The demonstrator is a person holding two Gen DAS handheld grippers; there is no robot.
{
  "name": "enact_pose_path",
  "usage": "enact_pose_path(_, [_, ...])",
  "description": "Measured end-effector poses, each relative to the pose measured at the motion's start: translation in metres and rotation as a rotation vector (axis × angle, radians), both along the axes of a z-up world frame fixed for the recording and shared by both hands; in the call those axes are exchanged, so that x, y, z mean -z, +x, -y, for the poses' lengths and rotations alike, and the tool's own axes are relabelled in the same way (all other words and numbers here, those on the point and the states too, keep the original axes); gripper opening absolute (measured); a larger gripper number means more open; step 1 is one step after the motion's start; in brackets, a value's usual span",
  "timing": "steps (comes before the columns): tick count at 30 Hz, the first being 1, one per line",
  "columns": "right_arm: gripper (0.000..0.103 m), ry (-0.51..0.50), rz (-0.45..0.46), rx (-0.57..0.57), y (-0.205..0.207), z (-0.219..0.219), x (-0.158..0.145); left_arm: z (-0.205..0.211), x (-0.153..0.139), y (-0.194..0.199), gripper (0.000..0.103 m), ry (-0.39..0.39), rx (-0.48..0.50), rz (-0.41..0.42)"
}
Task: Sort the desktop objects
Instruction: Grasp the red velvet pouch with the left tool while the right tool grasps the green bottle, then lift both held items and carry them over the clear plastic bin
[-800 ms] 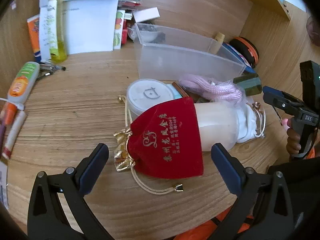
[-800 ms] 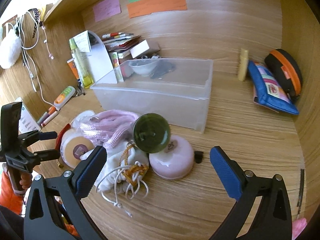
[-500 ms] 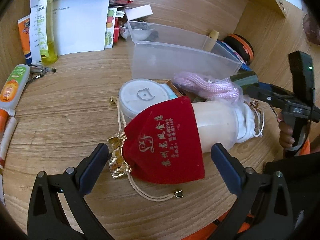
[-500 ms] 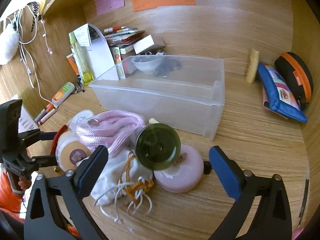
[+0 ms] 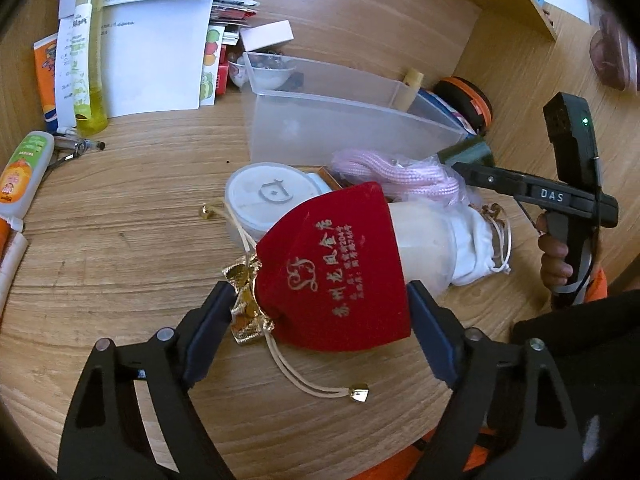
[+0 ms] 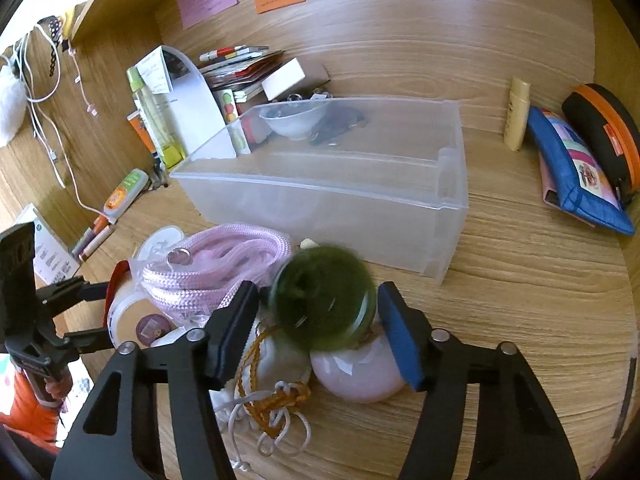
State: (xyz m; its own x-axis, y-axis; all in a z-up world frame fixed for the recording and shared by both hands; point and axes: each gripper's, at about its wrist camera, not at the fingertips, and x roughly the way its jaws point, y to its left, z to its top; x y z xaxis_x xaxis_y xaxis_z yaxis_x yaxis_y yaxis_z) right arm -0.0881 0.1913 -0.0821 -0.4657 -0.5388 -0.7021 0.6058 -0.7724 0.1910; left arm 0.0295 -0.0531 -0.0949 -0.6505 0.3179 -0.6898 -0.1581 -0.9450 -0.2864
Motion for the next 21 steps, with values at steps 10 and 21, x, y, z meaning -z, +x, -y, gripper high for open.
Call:
enact_pose_path(10, [0.026,-0.041,0.025,0.028,-0.006,-0.01,0.001,0.002,0.005,0.009,0.036,-0.007,-0.052,-0.008])
enact_pose_path(21, [0.042,-0.028,0.022,0.018,-0.007,0.001,-0.003,0.021,-0.013,0.017,0.03,-0.055,-0.168,-0.079])
